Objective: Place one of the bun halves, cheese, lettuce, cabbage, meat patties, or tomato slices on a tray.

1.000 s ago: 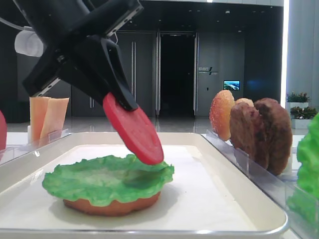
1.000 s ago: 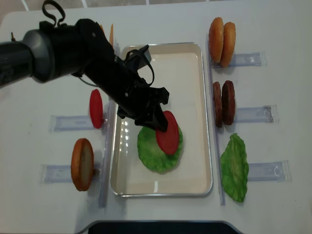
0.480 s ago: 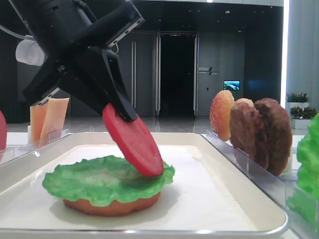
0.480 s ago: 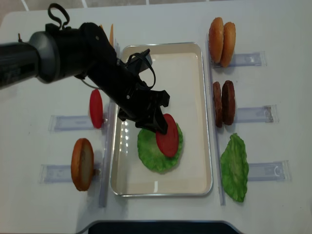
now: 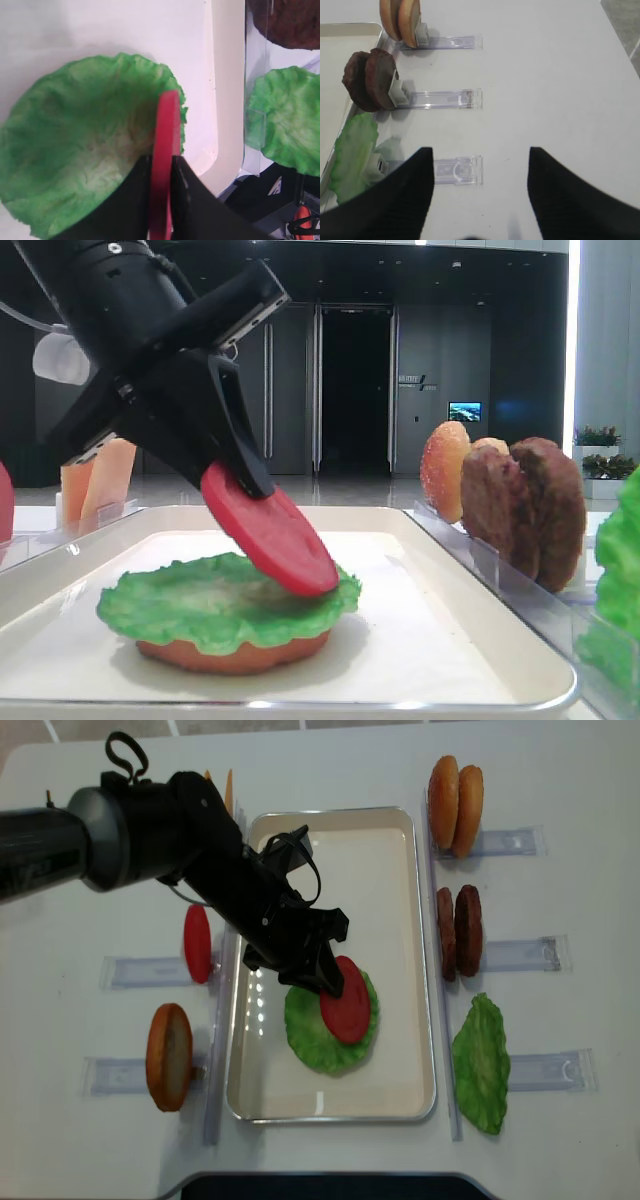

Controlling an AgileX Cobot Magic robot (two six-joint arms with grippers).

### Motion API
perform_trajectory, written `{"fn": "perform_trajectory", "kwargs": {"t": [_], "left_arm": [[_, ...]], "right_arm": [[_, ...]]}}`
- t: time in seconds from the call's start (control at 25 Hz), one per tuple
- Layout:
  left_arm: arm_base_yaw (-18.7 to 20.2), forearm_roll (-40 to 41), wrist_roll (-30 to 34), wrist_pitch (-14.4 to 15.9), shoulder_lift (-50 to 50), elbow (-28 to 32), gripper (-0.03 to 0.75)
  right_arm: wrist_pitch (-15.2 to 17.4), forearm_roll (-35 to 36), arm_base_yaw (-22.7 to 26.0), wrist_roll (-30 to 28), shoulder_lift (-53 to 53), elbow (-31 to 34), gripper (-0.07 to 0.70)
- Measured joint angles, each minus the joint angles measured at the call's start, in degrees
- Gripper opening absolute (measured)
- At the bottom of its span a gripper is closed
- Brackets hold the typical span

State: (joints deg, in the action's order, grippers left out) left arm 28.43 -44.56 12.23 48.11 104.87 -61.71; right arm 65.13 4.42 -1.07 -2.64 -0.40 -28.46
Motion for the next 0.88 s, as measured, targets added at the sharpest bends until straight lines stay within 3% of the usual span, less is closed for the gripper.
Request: {"fn": "perform_trajectory", "kwargs": {"t": [0.08,0.28,0.36,0.6,0.88], "left_arm": [[0.00,0.55,-0.22,-0.21,0.13,0.00,0.165],[0.00,4.10,-1.99,-0.44,0.13,-0.07,0.461],[0.00,5.23,-2.14,-0.44,-0.18,-0.07,0.537],[0.00,10.75,-5.68,0.87,-2.56,-0.61,0.587],[0.00,22.06,-12.64,7.61,-3.03,-4.93,0.590]], "right_arm": [[0.00,0.00,0.00,0.00,0.00,0.00,0.425],[0.00,0.00,0.00,0.00,0.00,0.00,0.425],[0.00,0.00,0.00,0.00,0.00,0.00,0.425],[0.00,0.00,0.00,0.00,0.00,0.00,0.425],[0.00,0.00,0.00,0.00,0.00,0.00,0.425]]}}
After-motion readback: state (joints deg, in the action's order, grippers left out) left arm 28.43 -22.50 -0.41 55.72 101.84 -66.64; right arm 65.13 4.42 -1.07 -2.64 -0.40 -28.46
